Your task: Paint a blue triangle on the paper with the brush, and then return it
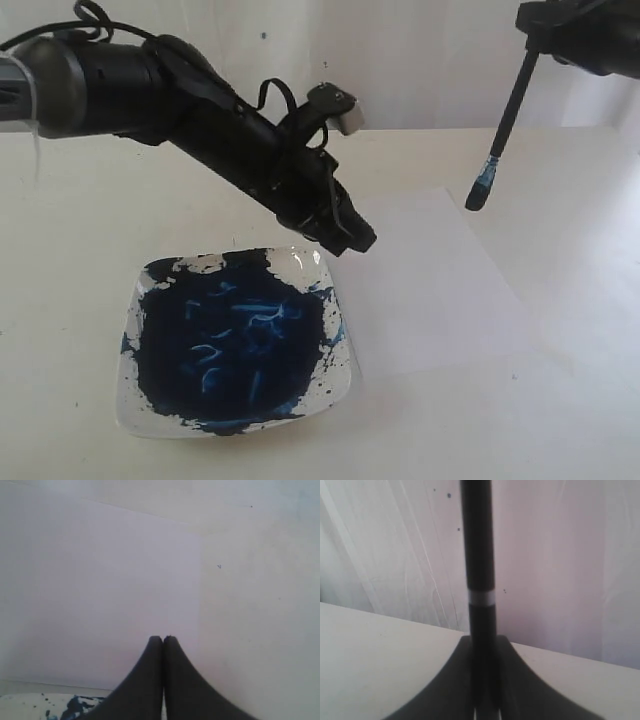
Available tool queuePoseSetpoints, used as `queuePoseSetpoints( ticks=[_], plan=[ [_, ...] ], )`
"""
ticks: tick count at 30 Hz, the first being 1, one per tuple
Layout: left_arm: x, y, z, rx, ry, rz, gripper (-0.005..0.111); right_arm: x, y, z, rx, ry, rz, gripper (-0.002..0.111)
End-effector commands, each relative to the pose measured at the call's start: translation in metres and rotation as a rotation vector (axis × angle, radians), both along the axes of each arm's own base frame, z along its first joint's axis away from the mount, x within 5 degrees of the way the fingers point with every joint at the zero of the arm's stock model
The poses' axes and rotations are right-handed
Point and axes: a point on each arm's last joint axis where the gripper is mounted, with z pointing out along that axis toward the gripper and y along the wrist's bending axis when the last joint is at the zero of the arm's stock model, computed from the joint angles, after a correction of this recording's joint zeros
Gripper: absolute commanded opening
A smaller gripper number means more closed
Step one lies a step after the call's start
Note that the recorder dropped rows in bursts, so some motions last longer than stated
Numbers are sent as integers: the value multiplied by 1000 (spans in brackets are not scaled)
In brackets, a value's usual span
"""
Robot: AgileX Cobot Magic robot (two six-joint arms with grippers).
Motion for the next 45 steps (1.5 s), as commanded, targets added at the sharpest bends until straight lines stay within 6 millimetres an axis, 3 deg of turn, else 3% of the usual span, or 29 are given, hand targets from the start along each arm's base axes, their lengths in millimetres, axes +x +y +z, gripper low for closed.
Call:
queuePoseSetpoints(
  ticks=[1,8,13,18,25,30,34,38,45],
  plan=[
    [-1,-13,-18,-2,2,-46,0,7,-1,-9,9,3,19,0],
    [-3,-27,-45,20,38,-44,0,11,5,-19,64,10,91,0],
    [-13,-40,-58,41,-38,-177,0,10,5,-18,67,8,94,0],
    [-22,-51,-61,40,-87,-245,0,9,7,-17,79,-1,119,0],
    [-21,-51,-68,68,-67,-215,0,8,7,-16,84,-6,128,0],
    [-19,-39,-76,249,32,-116,0,8,7,-16,84,-6,128,0],
    [-18,-32,-68,386,54,-152,0,8,8,-16,89,-10,138,0],
    [-21,-43,-59,333,47,-155,0,8,8,-16,87,-11,141,0],
    [-30,-62,-76,353,-38,-190,0,8,8,-16,87,-11,141,0]
  ],
)
